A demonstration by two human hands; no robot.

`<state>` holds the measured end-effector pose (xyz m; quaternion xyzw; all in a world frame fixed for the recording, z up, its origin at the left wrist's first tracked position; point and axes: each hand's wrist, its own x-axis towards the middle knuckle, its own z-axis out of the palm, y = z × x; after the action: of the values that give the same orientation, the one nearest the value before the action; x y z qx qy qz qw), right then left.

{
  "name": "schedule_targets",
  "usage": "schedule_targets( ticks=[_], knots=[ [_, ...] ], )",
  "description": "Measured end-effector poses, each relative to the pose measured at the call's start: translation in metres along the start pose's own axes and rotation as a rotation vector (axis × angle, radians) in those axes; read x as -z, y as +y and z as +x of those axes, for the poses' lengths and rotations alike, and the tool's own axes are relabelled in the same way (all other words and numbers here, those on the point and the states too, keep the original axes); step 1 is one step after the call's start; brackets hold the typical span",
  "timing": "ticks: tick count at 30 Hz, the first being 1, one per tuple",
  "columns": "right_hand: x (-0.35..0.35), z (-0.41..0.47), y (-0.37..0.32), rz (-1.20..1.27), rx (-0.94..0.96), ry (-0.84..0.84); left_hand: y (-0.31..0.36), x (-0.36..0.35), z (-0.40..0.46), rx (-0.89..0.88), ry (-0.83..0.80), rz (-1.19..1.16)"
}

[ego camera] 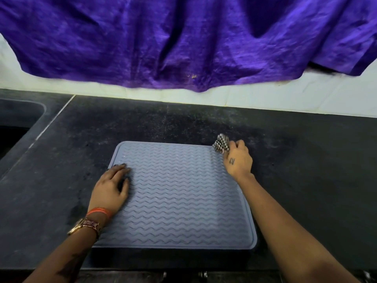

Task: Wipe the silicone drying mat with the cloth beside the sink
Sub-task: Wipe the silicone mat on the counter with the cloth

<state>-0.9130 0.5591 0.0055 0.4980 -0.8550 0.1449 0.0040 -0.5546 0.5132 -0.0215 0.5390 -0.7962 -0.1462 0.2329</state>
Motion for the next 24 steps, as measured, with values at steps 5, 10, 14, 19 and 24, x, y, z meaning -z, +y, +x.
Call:
schedule_targets(
  ticks=[5,10,14,19,24],
  knots=[
    [-0.008,-0.005,0.002,-0.063,-0.012,-0.080,-0.002,-0.003,-0.001,0.000,-0.006,0.007],
    [0.004,-0.002,-0.007,0.105,-0.131,-0.033,-0.006,-0.003,-0.002,0.000,-0.042,0.009],
    [-0.010,-0.024,-0.028,-0.061,-0.173,-0.054,-0.007,-0.002,-0.002,-0.005,-0.048,-0.001],
    [-0.001,-0.011,-0.042,0.021,-0.274,-0.094,-0.007,-0.001,-0.001,-0.014,-0.066,-0.013],
    [-0.023,-0.032,-0.073,-0.097,-0.156,-0.143,-0.011,0.001,-0.001,-0.034,-0.107,-0.042]
  ],
)
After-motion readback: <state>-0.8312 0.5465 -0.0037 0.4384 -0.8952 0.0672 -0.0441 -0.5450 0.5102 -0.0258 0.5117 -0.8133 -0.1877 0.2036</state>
